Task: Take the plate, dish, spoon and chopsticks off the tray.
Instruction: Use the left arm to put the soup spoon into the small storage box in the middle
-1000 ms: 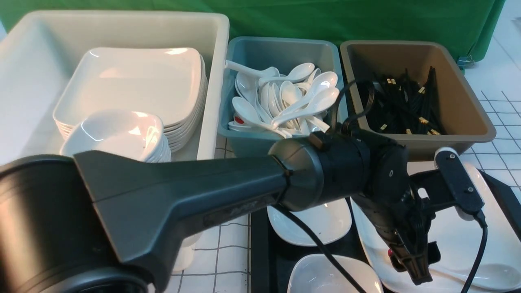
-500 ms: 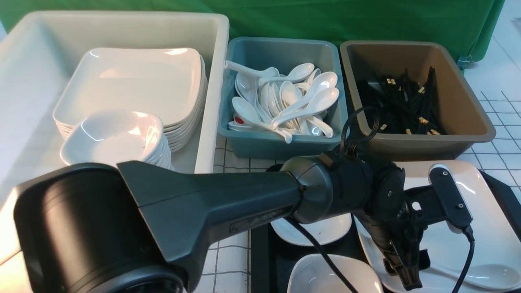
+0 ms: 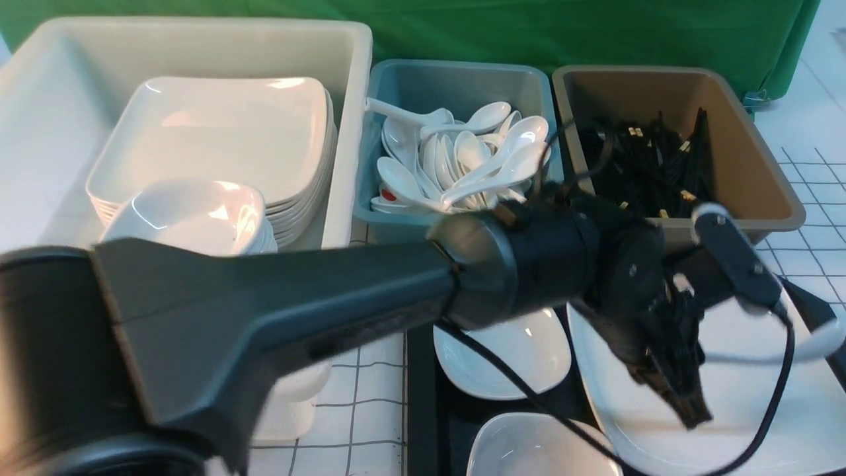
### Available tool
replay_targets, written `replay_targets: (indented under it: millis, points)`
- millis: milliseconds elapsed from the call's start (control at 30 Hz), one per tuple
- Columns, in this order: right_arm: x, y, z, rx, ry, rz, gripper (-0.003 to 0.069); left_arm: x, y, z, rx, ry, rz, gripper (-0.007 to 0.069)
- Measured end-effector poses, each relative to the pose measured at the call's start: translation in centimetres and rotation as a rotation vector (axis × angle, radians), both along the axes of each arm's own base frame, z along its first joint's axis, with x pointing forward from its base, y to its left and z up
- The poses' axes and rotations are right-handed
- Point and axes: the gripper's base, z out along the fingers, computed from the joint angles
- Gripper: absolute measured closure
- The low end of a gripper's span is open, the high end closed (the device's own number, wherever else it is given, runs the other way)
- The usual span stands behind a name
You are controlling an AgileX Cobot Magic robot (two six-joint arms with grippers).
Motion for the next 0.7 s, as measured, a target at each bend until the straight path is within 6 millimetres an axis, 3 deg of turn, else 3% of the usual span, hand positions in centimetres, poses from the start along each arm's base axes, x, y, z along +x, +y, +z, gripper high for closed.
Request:
replay_targets:
  millis: [133, 267, 333, 367, 500, 700]
  points:
    - [0.3, 0.1, 1.9, 0.03, -0.083, -0.003, 0.0654, 1.8, 2.8, 3.9, -0.076, -0.007, 0.122, 0.0564]
    - [1.9, 0.6, 3.5, 0.045, -0.096, 0.019, 0.0654, 5.0, 7.4, 7.7, -0.169, -0.014, 0.302, 0.0564]
    - [2.5, 0.7, 4.0, 0.045, -0.107, 0.036, 0.0654, 6.1, 9.1, 8.6, -0.197, -0.014, 0.363, 0.0564]
    - [3.8, 1.1, 4.6, 0.06, -0.116, 0.059, 0.0654, 7.5, 11.1, 9.2, -0.234, -0.007, 0.439, 0.0564]
    - [7.4, 2.0, 6.9, 0.103, -0.21, 0.092, 0.0654, 11.4, 16.2, 9.1, -0.305, 0.028, 0.624, 0.0564]
    - [12.2, 2.8, 7.8, 0.113, -0.249, 0.123, 0.0654, 14.3, 18.9, 6.2, -0.304, 0.082, 0.735, 0.0564]
